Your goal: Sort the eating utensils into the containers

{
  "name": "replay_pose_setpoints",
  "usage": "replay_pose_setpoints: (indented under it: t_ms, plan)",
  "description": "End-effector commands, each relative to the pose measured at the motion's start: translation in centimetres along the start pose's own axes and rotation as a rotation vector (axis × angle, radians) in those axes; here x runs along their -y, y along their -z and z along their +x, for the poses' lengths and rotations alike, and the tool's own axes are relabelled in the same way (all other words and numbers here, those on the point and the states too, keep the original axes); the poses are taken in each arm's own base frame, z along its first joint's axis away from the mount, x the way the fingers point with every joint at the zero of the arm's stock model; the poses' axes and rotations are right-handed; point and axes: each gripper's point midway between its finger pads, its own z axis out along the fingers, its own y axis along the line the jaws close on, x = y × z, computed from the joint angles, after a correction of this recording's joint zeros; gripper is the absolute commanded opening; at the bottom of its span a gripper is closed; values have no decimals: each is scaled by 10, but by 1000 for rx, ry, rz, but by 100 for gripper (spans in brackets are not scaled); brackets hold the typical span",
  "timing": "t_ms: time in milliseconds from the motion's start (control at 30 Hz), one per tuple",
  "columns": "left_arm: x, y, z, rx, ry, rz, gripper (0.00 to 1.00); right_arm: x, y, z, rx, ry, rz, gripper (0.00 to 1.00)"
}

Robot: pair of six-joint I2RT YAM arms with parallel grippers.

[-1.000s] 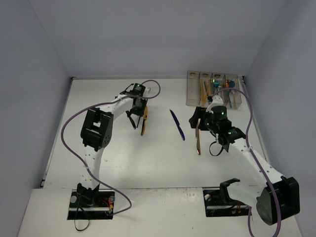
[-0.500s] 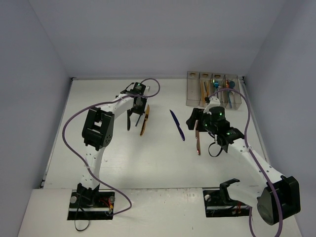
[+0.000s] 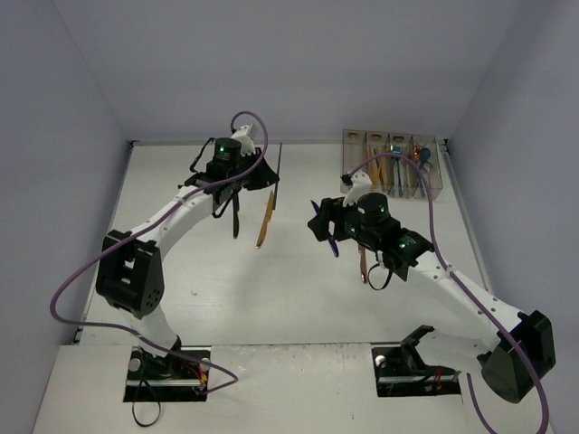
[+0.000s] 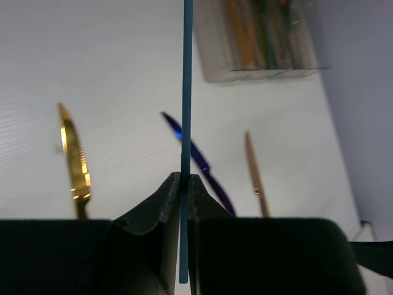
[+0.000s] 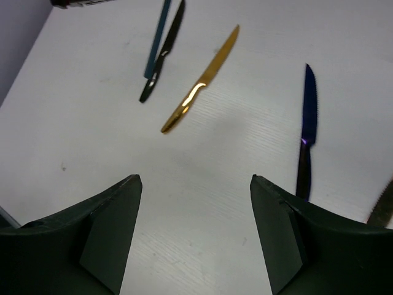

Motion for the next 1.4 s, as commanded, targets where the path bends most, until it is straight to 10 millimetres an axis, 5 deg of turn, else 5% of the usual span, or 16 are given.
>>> replay_pose_setpoints:
  t_ms: [0, 300, 767, 1133, 1233, 1300, 1367]
  plan:
    - [69, 18, -22, 109, 88, 231, 0, -45, -7, -43, 138, -4, -106, 69]
    - [108, 38, -25, 166, 148, 322, 0, -49, -25, -48, 184, -31, -60, 66]
    - [129, 45, -5, 151, 168, 356, 0, -42, -41, -61, 231, -38, 4, 54]
    - [118, 38, 0, 158, 146, 316, 0, -28, -37, -60, 258, -55, 62, 3]
    - [111, 37, 2, 169, 136, 292, 12, -19, -36, -58, 259, -53, 98, 0]
    - [101, 39, 3, 188, 116, 252, 40, -13, -38, -57, 250, -50, 120, 0]
    - [89, 41, 2, 200, 95, 194, 58, -1, -41, -55, 234, -48, 152, 0]
